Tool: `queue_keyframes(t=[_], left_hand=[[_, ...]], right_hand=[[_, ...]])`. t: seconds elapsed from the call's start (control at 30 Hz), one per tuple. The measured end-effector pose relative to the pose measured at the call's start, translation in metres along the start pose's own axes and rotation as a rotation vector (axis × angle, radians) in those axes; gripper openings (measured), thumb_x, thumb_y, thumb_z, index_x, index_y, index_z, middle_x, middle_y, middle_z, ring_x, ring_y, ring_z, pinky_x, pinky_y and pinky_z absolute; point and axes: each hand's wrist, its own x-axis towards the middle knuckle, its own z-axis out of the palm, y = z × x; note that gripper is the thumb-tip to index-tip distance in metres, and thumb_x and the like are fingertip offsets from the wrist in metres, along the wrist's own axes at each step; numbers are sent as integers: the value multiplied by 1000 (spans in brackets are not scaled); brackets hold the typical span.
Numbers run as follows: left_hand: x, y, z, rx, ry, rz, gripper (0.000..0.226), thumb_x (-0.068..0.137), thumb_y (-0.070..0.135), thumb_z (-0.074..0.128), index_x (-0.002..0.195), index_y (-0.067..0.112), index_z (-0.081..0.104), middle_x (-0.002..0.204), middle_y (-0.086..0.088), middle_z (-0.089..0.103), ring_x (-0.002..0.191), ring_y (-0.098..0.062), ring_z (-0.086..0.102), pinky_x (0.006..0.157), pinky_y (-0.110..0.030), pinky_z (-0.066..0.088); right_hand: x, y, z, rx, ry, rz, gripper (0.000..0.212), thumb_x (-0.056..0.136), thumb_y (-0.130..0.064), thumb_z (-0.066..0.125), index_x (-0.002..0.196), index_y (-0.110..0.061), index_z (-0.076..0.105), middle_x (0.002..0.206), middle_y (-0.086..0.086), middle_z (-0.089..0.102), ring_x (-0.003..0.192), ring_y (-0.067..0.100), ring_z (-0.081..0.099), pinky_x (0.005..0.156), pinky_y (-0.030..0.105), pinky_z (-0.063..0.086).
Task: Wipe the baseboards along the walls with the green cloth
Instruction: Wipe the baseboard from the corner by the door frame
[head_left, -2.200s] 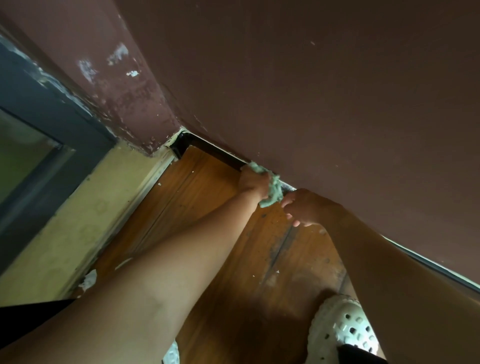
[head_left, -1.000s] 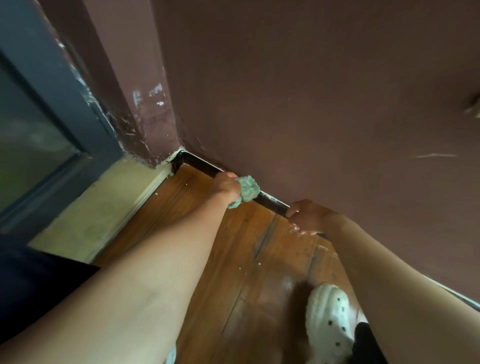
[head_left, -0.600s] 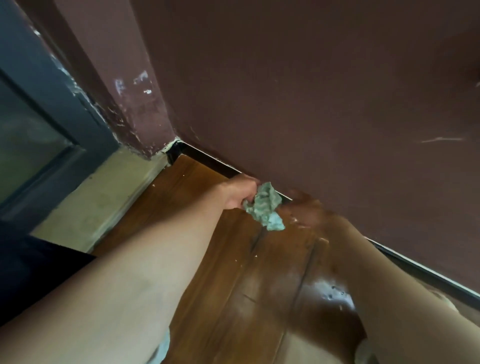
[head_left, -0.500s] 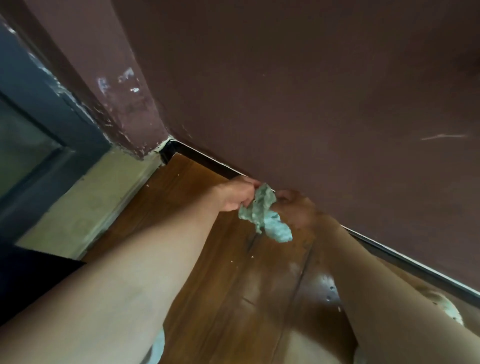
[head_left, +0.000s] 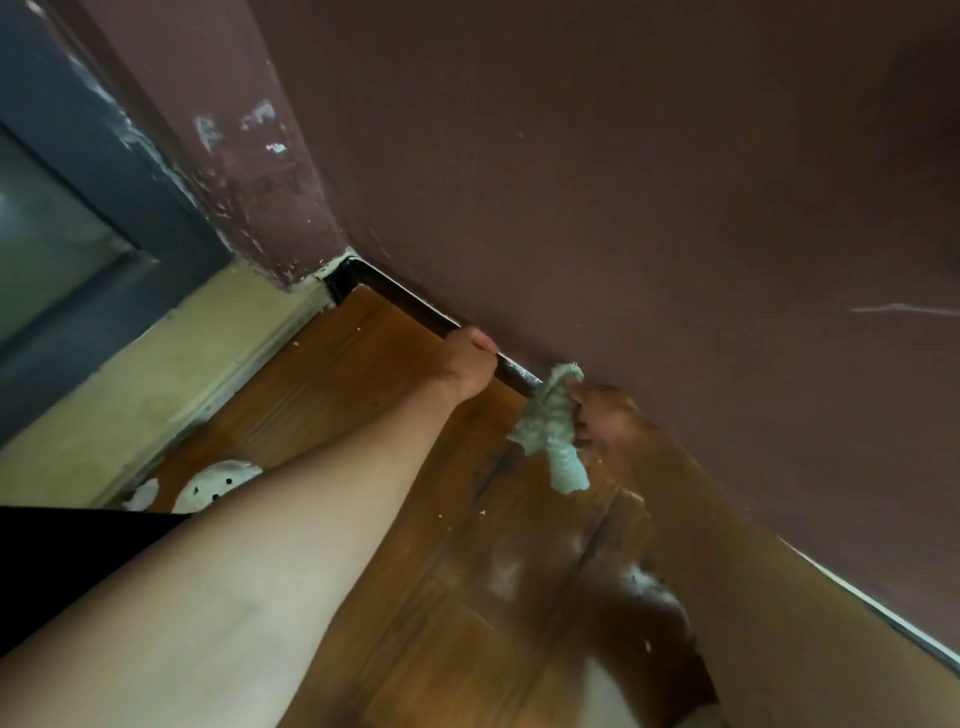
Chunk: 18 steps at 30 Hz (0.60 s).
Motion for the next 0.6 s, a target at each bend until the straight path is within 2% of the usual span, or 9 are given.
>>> queue_keyframes(t=[0.1, 0.17, 0.2, 0.27, 0.37, 0.43, 0.5, 0.57, 0.6], left_hand=[[-15, -1, -9, 0, 8, -61, 20, 98, 5, 47, 96, 15, 64, 106, -17, 71, 96, -29, 70, 88, -38, 60], [-34, 0, -11, -6, -86, -94, 24, 100, 4, 43, 106, 8, 66, 103, -14, 71, 82, -22, 67, 73, -31, 57], [-42, -1, -11, 31, -144, -69, 25, 99, 2, 45, 110, 5, 67, 105, -13, 72, 84, -22, 67, 74, -31, 57], [-56, 0, -9, 170, -264, 37, 30, 89, -2, 57, 114, 9, 70, 111, -9, 73, 98, -22, 70, 88, -34, 57], [-74, 9, -8, 322, -362, 149, 51, 77, -2, 72, 123, 18, 67, 117, 1, 71, 110, -16, 66, 99, -32, 54], [-83, 18, -14, 319, -389, 166, 52, 76, 2, 73, 123, 21, 67, 115, 3, 72, 110, -14, 66, 99, -32, 53], [-95, 26, -23, 325, -420, 162, 48, 79, 9, 72, 125, 21, 66, 117, 4, 70, 111, -14, 64, 94, -25, 50], [-103, 30, -29, 368, -416, 167, 48, 83, 16, 76, 129, 21, 62, 118, 6, 67, 108, -13, 63, 91, -22, 50], [-106, 31, -31, 400, -392, 179, 52, 84, 18, 79, 132, 19, 59, 117, 7, 65, 105, -12, 63, 89, -23, 51]], right_hand=[[-4, -2, 1, 116, -38, 65, 35, 104, -38, 43, 103, -11, 66, 98, 17, 73, 88, 35, 73, 79, 50, 60], [-9, -2, 3, 194, -55, 72, 33, 105, -39, 41, 111, -18, 65, 95, 12, 72, 81, 30, 72, 68, 43, 60], [-12, -3, 3, 213, -65, 70, 30, 105, -39, 40, 112, -21, 63, 95, 9, 71, 79, 28, 71, 62, 38, 58], [-20, -6, 2, 220, -110, 65, 30, 105, -39, 42, 116, -19, 61, 103, 10, 70, 83, 28, 72, 58, 35, 57], [-31, -13, -5, 149, -238, 39, 31, 98, -26, 58, 121, -6, 63, 111, 14, 72, 96, 30, 72, 70, 40, 61], [-39, -19, -8, 98, -309, 9, 34, 88, -11, 70, 121, -1, 64, 113, 15, 73, 103, 29, 71, 83, 40, 60], [-48, -22, -8, 70, -363, -23, 40, 81, 3, 71, 121, 2, 64, 114, 15, 73, 105, 27, 71, 86, 37, 58], [-54, -23, -5, 55, -402, -55, 55, 72, 10, 73, 126, 4, 60, 115, 15, 72, 107, 27, 70, 90, 36, 57], [-54, -23, -3, 44, -394, -69, 72, 64, 10, 79, 132, 3, 56, 116, 15, 71, 107, 27, 69, 90, 37, 58]])
